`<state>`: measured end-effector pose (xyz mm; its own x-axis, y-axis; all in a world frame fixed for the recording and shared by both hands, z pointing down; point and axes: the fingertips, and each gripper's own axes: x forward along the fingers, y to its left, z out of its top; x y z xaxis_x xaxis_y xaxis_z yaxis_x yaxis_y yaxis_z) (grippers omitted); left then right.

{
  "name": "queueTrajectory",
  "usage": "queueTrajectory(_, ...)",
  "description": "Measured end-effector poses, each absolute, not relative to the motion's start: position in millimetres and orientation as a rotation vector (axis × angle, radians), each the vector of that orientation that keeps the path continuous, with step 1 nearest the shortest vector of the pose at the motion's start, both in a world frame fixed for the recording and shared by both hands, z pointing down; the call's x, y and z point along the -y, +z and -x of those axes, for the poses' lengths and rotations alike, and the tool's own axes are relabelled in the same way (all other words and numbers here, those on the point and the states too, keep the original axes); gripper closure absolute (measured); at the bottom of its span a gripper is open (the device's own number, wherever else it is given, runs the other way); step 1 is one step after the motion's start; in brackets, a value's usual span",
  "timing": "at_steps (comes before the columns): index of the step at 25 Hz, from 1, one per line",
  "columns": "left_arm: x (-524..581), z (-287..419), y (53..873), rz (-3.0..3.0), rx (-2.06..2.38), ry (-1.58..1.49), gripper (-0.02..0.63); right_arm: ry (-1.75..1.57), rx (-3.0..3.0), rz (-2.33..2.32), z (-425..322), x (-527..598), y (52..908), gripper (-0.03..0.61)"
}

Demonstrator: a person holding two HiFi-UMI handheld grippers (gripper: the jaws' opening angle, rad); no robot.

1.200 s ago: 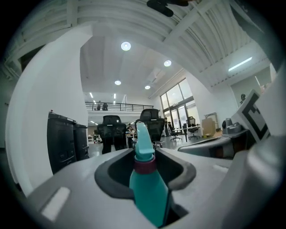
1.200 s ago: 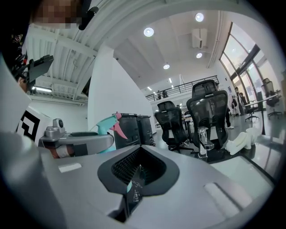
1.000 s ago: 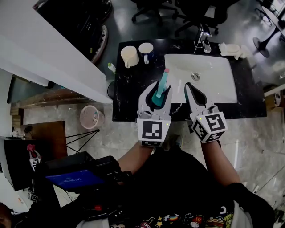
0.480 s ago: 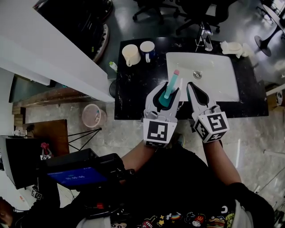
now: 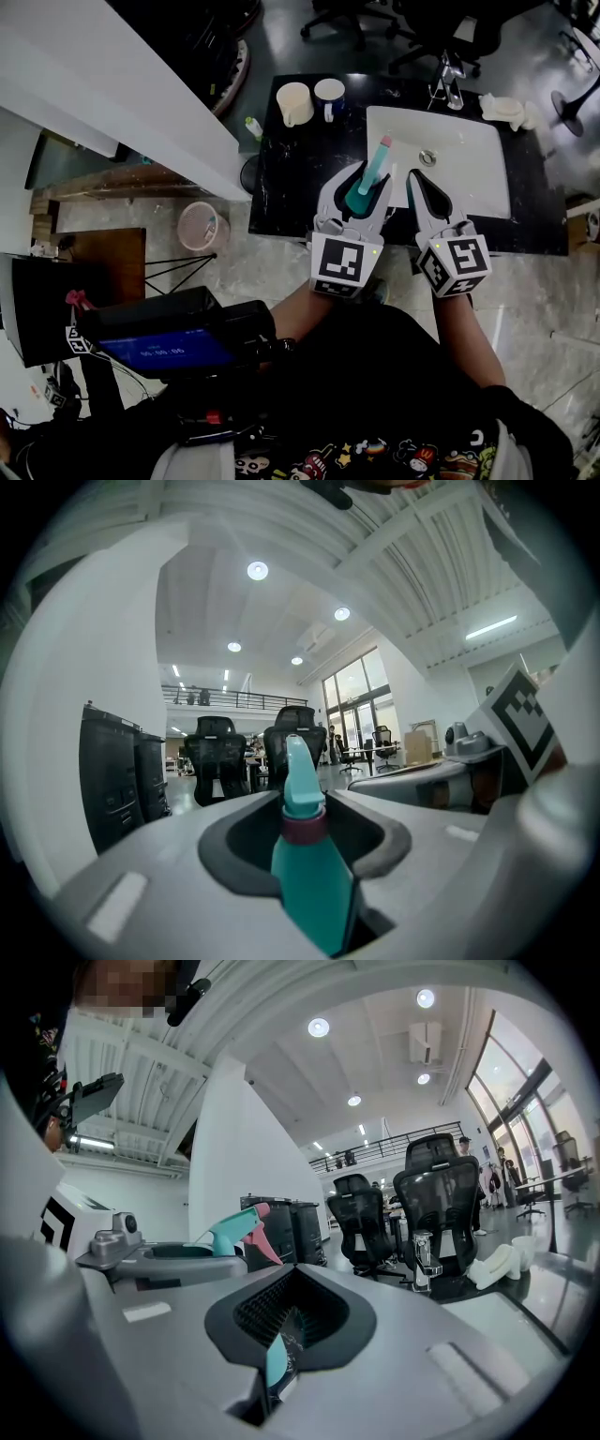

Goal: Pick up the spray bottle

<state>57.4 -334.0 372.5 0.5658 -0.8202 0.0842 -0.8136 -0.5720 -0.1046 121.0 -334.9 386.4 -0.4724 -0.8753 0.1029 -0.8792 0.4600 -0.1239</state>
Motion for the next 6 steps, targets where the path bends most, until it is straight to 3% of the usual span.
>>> queueTrajectory(6,328,-52,371,2.702,-1.453,-0.224,0.462,0.247,2.667,-1.597,-121,324,386,0.555)
